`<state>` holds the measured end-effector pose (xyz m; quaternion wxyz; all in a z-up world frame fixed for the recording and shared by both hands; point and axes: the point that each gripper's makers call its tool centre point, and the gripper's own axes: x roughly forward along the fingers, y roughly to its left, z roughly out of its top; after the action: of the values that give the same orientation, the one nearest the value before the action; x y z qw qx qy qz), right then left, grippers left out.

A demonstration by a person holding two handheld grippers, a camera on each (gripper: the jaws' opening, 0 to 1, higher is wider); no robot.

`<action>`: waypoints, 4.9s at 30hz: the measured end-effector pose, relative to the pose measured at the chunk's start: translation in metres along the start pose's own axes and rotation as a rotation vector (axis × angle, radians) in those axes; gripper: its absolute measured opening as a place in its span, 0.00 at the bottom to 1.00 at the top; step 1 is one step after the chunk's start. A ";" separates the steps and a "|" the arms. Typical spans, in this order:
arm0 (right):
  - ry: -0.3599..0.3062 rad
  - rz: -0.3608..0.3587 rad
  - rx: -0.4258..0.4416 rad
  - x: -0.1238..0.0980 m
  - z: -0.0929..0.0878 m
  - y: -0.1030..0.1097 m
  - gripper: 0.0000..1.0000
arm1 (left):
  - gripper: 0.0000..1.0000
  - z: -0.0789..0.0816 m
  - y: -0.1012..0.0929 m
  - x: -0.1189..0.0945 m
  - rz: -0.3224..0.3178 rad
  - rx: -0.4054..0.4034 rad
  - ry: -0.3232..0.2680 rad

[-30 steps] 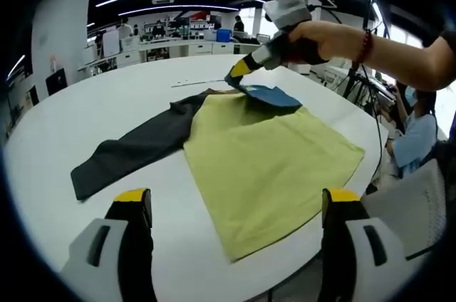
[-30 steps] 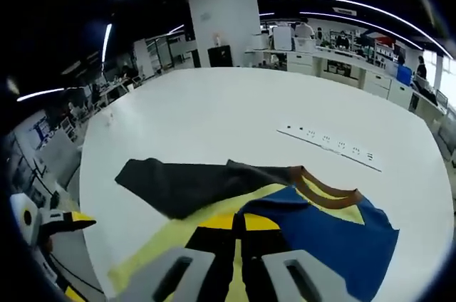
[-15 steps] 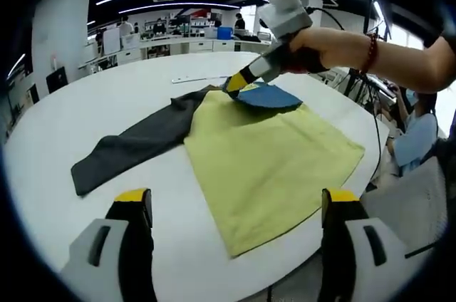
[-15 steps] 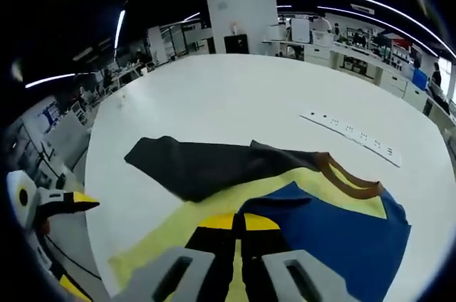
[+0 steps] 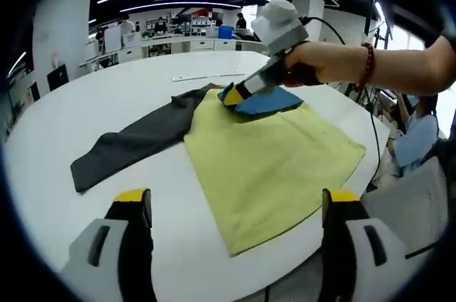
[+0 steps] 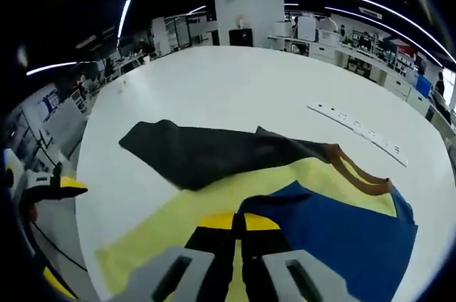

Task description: Fold the garment on the visible template until the final outline fits inside the template.

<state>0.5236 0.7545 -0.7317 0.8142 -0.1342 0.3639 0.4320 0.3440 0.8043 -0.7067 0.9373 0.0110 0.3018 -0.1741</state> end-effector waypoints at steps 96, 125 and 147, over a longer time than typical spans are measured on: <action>-0.028 -0.322 0.335 -0.124 -0.149 -0.189 0.09 | 0.99 0.025 0.021 -0.007 0.082 0.041 -0.068; 0.027 -0.340 0.296 -0.126 -0.157 -0.194 0.00 | 0.98 0.020 0.029 -0.010 0.106 0.014 -0.051; 0.001 -0.319 0.353 -0.133 -0.162 -0.202 0.05 | 0.96 0.029 0.049 -0.013 0.145 -0.030 -0.063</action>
<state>0.5597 0.4686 -0.7705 0.8828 -0.0457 0.4085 0.2273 0.3667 0.8507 -0.6795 0.9564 0.0133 0.2734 -0.1017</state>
